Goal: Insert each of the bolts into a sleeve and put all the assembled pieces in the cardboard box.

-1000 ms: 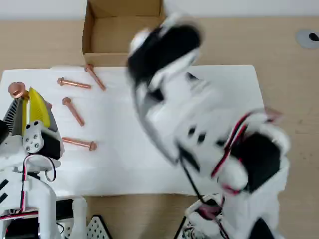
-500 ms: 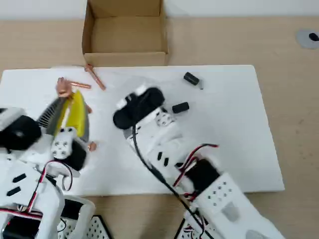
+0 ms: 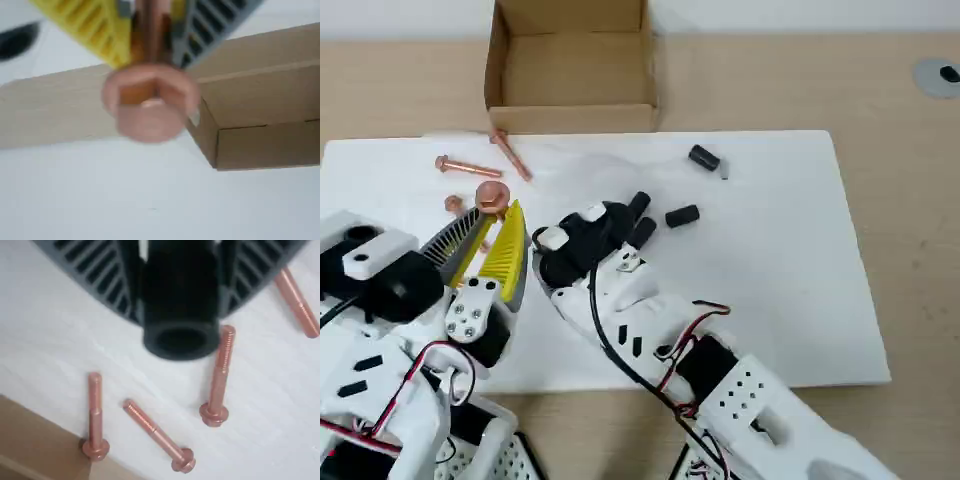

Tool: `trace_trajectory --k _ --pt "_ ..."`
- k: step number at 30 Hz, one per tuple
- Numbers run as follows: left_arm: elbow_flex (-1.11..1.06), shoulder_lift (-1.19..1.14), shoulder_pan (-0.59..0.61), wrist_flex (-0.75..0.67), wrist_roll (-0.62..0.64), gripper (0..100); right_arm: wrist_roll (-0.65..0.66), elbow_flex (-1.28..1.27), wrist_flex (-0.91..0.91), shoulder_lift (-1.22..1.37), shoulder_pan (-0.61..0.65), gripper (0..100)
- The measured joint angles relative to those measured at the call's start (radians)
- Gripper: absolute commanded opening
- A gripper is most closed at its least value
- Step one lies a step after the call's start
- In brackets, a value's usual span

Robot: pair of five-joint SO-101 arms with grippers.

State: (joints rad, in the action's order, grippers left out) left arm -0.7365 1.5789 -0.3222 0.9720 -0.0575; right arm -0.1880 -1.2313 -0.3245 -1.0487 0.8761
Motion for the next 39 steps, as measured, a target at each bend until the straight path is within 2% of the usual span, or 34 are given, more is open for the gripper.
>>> trace_trajectory --k 9,18,27,39 --pt "-0.057 0.120 0.025 -0.002 0.000 1 -0.048 0.028 0.000 -0.008 0.000 1.0" --pt "-0.146 0.129 0.126 -0.149 0.084 1 -0.066 0.035 0.149 -0.008 0.000 1.0" --pt "-0.149 0.129 0.127 -0.163 0.157 1 -0.066 -0.043 0.299 -0.012 -0.002 1.0" --pt "-0.342 0.123 0.107 -0.353 0.167 1 -0.069 -0.072 0.347 -0.015 -0.002 1.0"
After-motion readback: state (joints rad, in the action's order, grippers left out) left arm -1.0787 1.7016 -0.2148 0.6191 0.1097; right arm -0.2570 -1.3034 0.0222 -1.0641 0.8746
